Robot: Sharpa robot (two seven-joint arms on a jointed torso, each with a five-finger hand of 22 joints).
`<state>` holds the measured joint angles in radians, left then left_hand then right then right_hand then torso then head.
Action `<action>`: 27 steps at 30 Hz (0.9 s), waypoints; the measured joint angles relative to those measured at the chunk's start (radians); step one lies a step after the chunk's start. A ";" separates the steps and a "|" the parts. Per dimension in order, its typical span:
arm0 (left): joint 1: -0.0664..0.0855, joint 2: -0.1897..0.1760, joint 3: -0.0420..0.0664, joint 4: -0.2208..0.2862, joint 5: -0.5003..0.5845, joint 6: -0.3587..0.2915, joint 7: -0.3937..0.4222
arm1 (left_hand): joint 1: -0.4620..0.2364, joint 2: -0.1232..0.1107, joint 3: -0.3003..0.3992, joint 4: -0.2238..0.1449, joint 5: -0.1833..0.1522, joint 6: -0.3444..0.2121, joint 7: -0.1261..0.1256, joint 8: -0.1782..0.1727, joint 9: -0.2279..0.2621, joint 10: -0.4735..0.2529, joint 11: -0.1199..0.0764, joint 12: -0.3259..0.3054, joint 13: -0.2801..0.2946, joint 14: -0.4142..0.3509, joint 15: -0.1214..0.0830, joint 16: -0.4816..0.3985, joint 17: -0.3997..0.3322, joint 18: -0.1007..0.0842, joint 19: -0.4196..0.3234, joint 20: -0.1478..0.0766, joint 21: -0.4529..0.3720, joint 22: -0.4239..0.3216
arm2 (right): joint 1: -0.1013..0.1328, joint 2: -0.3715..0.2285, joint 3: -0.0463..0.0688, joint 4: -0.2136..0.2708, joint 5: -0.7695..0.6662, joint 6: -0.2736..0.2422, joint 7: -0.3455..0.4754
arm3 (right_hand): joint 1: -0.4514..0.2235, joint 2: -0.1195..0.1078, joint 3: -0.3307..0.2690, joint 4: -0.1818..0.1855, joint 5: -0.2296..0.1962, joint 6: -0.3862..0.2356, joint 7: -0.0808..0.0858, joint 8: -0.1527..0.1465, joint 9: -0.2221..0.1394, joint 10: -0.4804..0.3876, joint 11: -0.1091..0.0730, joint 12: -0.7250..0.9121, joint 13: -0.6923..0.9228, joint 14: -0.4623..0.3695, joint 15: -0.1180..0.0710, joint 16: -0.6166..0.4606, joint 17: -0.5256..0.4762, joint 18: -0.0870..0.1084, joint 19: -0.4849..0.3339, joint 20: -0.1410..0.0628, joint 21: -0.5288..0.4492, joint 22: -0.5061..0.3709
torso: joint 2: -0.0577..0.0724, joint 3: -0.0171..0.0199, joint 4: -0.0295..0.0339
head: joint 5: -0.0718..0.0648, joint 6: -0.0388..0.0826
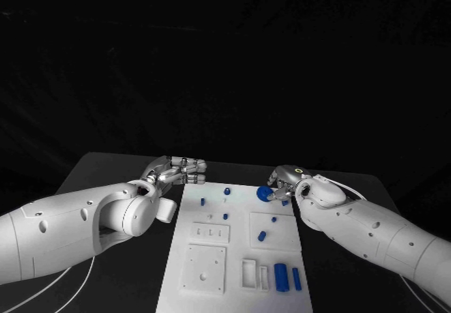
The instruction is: Assemble the parts on the task board
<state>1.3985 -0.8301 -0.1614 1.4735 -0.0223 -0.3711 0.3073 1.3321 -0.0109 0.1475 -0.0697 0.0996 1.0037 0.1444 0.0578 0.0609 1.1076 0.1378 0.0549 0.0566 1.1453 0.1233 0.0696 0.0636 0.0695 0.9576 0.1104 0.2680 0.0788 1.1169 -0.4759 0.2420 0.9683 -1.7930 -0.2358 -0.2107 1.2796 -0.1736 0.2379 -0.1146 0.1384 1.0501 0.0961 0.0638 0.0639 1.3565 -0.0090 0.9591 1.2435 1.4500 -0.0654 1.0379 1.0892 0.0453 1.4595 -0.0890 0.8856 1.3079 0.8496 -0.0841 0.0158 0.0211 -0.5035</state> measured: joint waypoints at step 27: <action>0.000 0.008 0.000 -0.004 0.000 0.003 -0.008 | 0.000 0.000 0.000 0.000 0.000 0.000 0.000 0.000 0.000 0.000 0.000 0.000 0.000 0.000 0.000 0.000 0.000 0.000 0.000 0.000 0.000 0.000 | -0.002 0.044 -0.001 -0.079 0.074 -0.011 0.051 | -0.020 0.020 0.009 -0.004 0.032 0.009 0.000 0.000 0.000 0.000 0.000 -0.012 -0.011 0.000 0.000 -0.008 0.002 0.016 -0.004 0.004 0.011 0.000 | 0.000 -0.0009 -0.0005 | 0.004 -0.004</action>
<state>1.3985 -0.8223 -0.1614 1.4691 -0.0220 -0.3685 0.2997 1.3321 -0.0110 0.1475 -0.0697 0.0996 1.0037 0.1445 0.0578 0.0608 1.1076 0.1378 0.0549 0.0566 1.1453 0.1233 0.0696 0.0636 0.0695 0.9576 0.1105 0.2680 0.0789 1.1151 -0.4323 0.2412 0.8898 -1.7192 -0.2466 -0.1593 1.2597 -0.1537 0.2471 -0.1185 0.1706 1.0595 0.0963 0.0637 0.0638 1.3565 -0.0089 0.9475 1.2328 1.4500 -0.0654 1.0299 1.0910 0.0611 1.4558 -0.0854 0.8967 1.3076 0.8493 -0.0849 0.0153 0.0246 -0.5077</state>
